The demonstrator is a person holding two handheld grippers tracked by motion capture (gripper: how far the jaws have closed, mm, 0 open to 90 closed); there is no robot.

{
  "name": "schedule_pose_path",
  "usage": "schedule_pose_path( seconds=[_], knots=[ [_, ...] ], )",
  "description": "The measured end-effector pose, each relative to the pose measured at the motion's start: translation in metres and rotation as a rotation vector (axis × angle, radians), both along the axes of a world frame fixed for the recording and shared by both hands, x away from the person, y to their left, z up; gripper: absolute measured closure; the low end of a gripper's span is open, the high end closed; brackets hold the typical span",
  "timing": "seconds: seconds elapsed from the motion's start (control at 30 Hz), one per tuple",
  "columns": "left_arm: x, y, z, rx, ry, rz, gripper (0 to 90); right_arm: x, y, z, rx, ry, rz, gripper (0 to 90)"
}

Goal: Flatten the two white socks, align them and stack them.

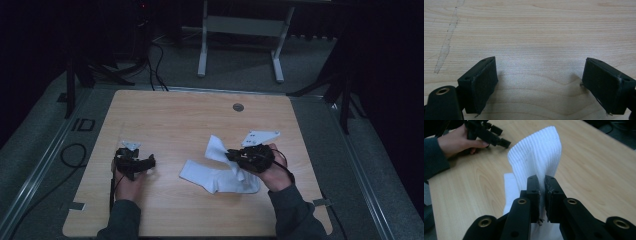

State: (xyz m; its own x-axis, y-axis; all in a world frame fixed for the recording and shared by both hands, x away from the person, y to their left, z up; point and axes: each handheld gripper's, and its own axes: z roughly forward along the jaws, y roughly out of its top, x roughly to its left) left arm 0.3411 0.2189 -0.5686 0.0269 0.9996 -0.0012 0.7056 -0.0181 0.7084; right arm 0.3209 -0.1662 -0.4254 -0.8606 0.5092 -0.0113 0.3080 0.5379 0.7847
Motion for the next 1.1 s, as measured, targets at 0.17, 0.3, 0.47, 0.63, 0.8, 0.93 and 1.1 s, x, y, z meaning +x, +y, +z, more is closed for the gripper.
schedule_pose_path(
  seconds=[0.17, 0.3, 0.47, 0.63, 0.8, 0.93, 1.1],
  knots=[
    [0.000, 0.000, 0.000, 0.000, -0.001, 0.001, 12.7, -0.001, 0.014, -0.017, -0.013, 0.031, 0.005, 82.4],
    [0.000, 0.000, 0.000, 0.000, -0.001, 0.001, 12.7, 0.000, 0.023, -0.032, -0.030, 0.050, -0.010, 82.4],
    [0.000, 0.000, 0.000, 0.000, -0.001, 0.001, 12.7, 0.003, 0.032, -0.046, -0.062, 0.062, -0.038, 82.4],
    [0.000, 0.000, 0.000, 0.001, -0.001, 0.001, 12.7, 0.004, 0.042, -0.057, -0.078, 0.087, -0.036, 82.3],
    [0.000, 0.000, 0.000, 0.000, -0.001, 0.000, 12.7, 0.005, 0.054, -0.067, -0.097, 0.099, -0.038, 82.2],
    [0.000, 0.000, 0.000, 0.001, -0.001, 0.001, 12.7, 0.009, 0.062, -0.075, -0.107, 0.119, -0.049, 81.9],
    [0.000, 0.000, 0.000, 0.002, -0.001, -0.001, 12.7, 0.012, 0.070, -0.084, -0.118, 0.143, -0.058, 81.8]
  ],
)
